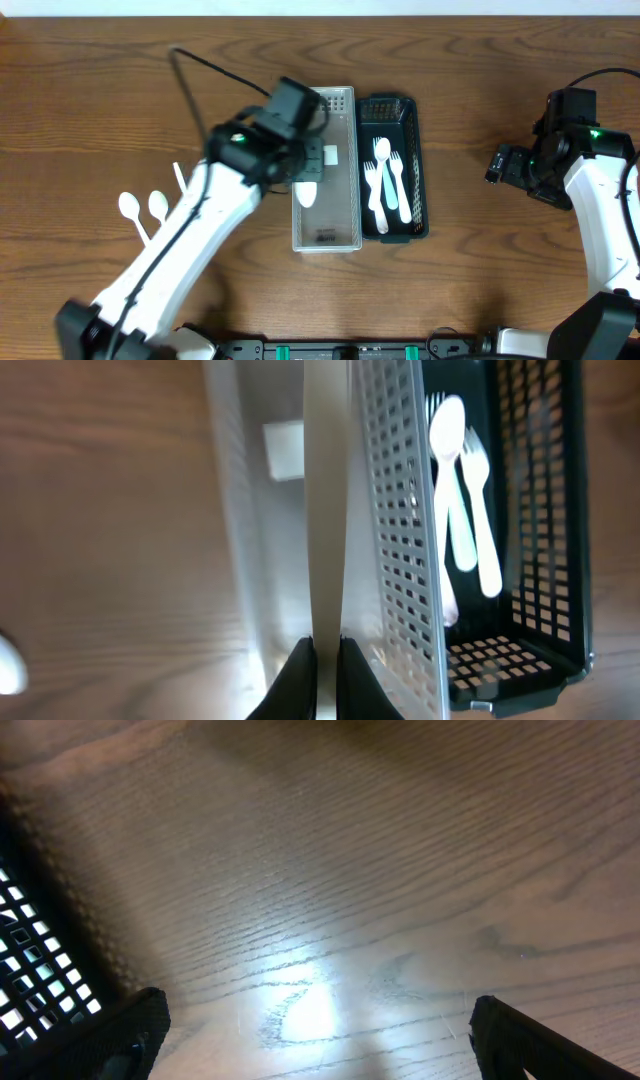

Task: Pack container
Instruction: 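Carry a white spoon right and drop it into the clear caddy, then return the left gripper to the spoons and grasp another spoon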

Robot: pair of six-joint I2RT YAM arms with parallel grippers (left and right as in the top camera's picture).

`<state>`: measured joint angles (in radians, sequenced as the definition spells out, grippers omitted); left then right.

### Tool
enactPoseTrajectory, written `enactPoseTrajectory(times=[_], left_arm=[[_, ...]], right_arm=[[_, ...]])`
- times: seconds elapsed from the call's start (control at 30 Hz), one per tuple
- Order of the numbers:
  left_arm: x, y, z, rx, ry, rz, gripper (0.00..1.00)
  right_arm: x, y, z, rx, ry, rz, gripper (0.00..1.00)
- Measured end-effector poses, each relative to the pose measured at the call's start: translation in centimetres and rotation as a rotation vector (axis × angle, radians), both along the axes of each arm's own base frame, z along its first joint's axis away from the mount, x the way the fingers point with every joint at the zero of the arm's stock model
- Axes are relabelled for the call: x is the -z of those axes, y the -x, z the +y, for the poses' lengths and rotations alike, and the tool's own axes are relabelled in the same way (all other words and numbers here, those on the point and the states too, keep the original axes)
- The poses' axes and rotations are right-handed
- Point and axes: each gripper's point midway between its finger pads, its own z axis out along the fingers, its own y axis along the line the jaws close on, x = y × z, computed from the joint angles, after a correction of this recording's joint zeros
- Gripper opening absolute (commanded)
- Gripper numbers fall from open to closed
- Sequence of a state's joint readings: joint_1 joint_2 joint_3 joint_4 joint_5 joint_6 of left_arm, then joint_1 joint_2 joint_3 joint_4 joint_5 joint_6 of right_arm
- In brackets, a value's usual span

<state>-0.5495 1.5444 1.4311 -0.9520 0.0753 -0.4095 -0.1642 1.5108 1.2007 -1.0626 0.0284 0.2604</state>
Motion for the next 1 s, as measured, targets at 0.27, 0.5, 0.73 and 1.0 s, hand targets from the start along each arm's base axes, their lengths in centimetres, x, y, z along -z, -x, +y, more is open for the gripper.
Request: enactPoseTrajectory(times=[0.27, 0.5, 0.73, 1.0], left_arm=[[7.2, 0.4, -2.8, 0.024, -0.088, 0.161, 0.10], [8.9, 0.8, -2.8, 0.050, -0.123, 0.200, 0.62], [6.2, 1.1, -1.7, 0.137, -0.165, 0.136, 0.98], [-3.4, 1.6, 8.2, -0.063, -0.175, -0.032, 0.98]], right_arm=[[0.0, 0.0, 0.1, -0.001, -0.007, 0.000, 0.99], [0.0, 0.0, 0.1, -0.002, -0.007, 0.001, 0.99], [0.0, 0.0, 0.1, -0.002, -0.007, 0.001, 0.99], [0.0, 0.0, 0.1, -0.002, -0.008, 0.001, 0.99]])
